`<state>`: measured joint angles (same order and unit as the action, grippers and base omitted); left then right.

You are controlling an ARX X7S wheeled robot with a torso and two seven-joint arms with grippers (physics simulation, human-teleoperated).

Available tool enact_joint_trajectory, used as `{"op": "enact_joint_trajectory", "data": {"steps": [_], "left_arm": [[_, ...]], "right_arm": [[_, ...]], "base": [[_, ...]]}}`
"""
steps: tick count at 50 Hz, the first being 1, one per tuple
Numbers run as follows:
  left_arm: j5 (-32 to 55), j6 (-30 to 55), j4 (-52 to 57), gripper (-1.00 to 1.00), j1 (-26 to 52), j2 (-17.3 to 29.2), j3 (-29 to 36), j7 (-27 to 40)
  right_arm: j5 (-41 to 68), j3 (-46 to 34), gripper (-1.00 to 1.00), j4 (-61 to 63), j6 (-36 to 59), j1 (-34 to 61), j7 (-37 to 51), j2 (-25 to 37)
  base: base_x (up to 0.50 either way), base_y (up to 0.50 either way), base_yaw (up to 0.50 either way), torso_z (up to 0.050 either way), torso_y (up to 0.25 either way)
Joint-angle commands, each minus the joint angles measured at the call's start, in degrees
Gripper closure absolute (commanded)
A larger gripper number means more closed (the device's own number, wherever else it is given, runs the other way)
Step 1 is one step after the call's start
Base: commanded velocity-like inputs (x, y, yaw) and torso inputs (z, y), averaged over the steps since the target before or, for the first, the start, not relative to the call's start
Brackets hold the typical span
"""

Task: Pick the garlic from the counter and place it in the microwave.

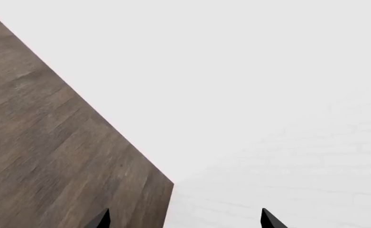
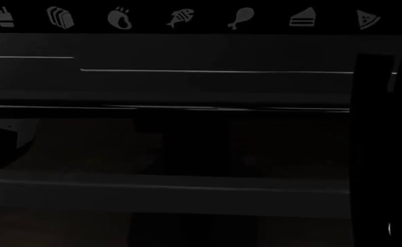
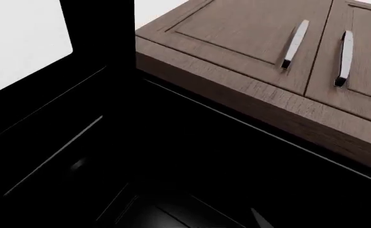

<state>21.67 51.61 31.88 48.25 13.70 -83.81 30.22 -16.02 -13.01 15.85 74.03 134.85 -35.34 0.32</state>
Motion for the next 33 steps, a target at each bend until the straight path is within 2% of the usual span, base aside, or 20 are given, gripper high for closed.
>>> {"op": "enact_joint_trajectory", "data": {"steps": [1,33], "left_arm": [[-0.62,-1.53,0.5,-1.0,0.02,-0.62,0.58,-0.34],[-0.95,-2.05,0.59,-1.0,-0.28,-0.57,1.38,-0.13]], "right_arm": [[3.99,1.59,-1.0,3.04,-1.18,0.15,3.59,-0.32],[3.99,1.59,-1.0,3.04,-1.18,0.15,3.59,-0.32]], "base": [[0.0,0.0,0.0,0.0,0.0],[0.0,0.0,0.0,0.0,0.0]]}}
